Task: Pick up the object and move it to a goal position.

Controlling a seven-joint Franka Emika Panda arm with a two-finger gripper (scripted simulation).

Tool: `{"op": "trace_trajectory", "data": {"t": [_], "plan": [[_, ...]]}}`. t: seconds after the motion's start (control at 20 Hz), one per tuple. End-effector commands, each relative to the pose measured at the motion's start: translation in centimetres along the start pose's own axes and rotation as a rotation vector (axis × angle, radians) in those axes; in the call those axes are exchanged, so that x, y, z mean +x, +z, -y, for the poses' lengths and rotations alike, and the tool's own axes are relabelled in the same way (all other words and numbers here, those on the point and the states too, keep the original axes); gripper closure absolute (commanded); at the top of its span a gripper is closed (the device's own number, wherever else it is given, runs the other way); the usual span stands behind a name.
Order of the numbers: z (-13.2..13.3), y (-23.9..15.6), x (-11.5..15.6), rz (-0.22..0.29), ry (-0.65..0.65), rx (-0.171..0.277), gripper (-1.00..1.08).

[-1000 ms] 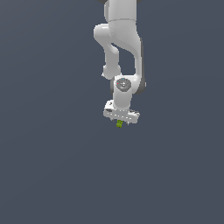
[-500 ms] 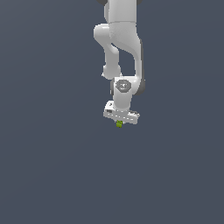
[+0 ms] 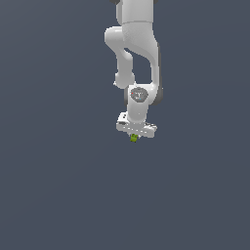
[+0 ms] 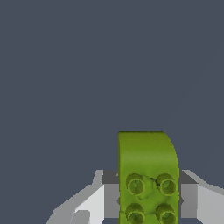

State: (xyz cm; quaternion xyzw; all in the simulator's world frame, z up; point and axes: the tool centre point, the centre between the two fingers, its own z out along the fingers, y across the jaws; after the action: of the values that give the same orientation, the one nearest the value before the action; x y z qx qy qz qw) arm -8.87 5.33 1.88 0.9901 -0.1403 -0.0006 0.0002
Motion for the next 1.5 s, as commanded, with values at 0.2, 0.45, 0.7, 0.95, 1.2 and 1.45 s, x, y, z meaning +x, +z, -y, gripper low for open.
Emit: {"op": "trace_trajectory", "data": {"t": [0.2,0.45,0.7,0.95,1.2,1.45], "plan": [[1.8,-2.8,0.0,-0.001,-0.001,0.001,1.08],[4.1,-6.4,0.0,-0.001,0.0,0.0,1.08],[7.1,-11.0,0.1,-0.002,0.0,-0.001,1.08],[10.3,-15.9,0.2,-0.002,0.0,-0.001,1.08],[13.3,-20.5,0.4,-0.002,0.0,-0.001,1.08],[15.7,-24.0,0.6,-0.002,0.0,-0.001,1.08]]}}
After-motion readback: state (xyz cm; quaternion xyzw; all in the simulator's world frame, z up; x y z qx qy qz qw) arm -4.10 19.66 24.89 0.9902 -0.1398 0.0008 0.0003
